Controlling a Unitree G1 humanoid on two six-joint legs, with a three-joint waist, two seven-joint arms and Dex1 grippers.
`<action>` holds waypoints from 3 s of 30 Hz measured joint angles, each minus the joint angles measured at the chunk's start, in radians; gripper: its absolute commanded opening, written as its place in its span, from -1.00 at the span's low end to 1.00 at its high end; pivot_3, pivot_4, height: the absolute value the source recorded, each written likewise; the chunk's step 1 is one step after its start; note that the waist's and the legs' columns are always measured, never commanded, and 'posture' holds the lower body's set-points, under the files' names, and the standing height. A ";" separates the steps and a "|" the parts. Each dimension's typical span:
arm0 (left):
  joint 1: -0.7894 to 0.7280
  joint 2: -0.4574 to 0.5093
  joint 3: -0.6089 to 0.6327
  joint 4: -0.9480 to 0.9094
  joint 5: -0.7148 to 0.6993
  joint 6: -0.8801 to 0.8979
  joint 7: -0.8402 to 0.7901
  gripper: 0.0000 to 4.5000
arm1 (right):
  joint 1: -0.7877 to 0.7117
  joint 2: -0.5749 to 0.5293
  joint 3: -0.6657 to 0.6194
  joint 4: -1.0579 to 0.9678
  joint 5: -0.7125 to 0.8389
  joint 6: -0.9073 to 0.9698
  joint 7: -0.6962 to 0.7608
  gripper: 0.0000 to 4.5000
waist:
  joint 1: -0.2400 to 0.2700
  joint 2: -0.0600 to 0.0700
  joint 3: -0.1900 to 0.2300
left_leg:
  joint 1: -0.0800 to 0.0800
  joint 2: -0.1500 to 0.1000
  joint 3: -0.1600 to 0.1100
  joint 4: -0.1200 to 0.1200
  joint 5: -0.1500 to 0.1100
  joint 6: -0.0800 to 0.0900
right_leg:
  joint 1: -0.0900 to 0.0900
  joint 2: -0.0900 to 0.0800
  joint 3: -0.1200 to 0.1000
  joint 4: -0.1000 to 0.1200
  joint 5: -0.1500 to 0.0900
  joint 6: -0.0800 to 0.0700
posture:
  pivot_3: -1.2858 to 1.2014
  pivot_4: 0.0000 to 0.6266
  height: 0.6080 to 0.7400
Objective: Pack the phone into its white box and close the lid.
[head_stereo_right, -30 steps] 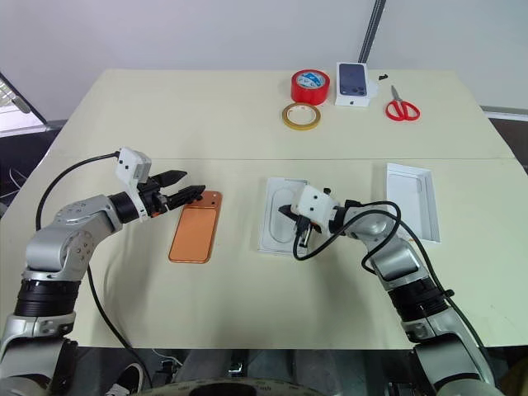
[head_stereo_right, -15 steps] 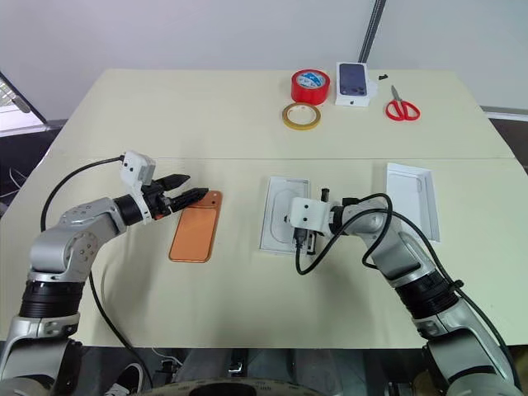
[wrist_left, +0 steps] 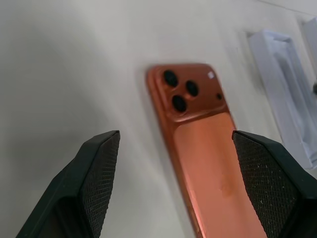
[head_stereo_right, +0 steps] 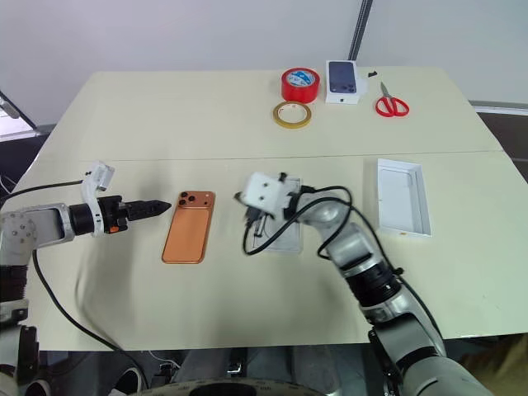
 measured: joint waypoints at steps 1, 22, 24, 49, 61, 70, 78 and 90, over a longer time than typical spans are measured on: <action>0.008 0.000 -0.004 -0.004 0.000 0.007 0.001 0.70 | -0.004 0.002 0.021 0.008 -0.016 0.012 0.002 -0.98 | 0.002 0.000 0.000 | 0.000 0.000 0.000 0.000 0.001 -0.001 | 0.000 0.000 0.000 0.000 0.000 0.000 | 0.03 -0.52 1.00; -0.002 -0.150 0.015 -0.076 -0.010 0.112 0.103 0.70 | -0.203 0.133 0.133 0.230 -0.081 0.261 0.107 -0.98 | -0.002 0.008 -0.013 | 0.005 -0.001 0.000 0.000 0.000 0.001 | 0.004 0.000 0.000 0.001 0.000 0.000 | 0.03 -0.52 1.00; -0.004 -0.162 0.011 -0.089 -0.010 0.132 0.109 0.70 | -0.211 0.154 0.131 0.257 -0.080 0.253 0.097 -0.98 | -0.003 0.008 -0.013 | 0.006 -0.001 0.000 -0.001 0.000 0.001 | 0.006 0.000 0.000 0.001 0.000 0.000 | 0.03 -0.52 1.00; -0.048 -0.290 0.071 -0.040 -0.038 0.288 0.183 -0.56 | -0.194 0.167 0.126 0.288 -0.088 0.191 0.078 -1.00 | -0.005 0.008 -0.013 | 0.016 -0.001 0.000 -0.006 -0.002 0.002 | 0.014 -0.001 0.000 -0.002 0.000 0.000 | 0.03 -0.52 1.00; -0.044 -0.310 0.144 -0.007 -0.061 0.354 0.200 -0.80 | -0.185 0.167 0.128 0.292 -0.091 0.151 0.063 -1.00 | -0.019 0.007 -0.012 | 0.016 -0.001 0.000 -0.006 -0.002 0.001 | 0.014 -0.001 0.000 -0.002 0.000 0.000 | 0.03 -0.52 1.00; -0.053 -0.336 0.219 0.048 -0.097 0.375 0.208 -0.98 | -0.161 0.176 0.088 0.314 -0.077 0.055 -0.007 -1.00 | -0.025 0.005 -0.010 | 0.015 -0.001 0.000 -0.006 -0.001 0.001 | 0.013 -0.001 0.000 -0.002 0.000 0.000 | 0.03 -0.52 1.00; -0.049 -0.382 0.302 0.042 -0.097 0.296 0.229 -1.00 | -0.146 0.161 -0.173 0.174 0.198 0.130 0.079 -0.15 | -0.021 0.002 -0.006 | 0.012 -0.001 0.000 -0.007 -0.001 0.001 | 0.011 -0.001 0.000 -0.003 0.000 0.000 | 0.03 -0.52 1.00; -0.020 -0.470 0.295 -0.016 -0.152 0.283 0.239 -1.00 | 0.155 -0.239 -0.167 -0.146 0.302 0.059 0.348 0.73 | 0.006 0.002 -0.006 | -0.001 -0.001 0.000 -0.015 0.004 -0.007 | -0.003 -0.001 0.000 -0.011 0.000 0.000 | 0.03 -0.52 1.00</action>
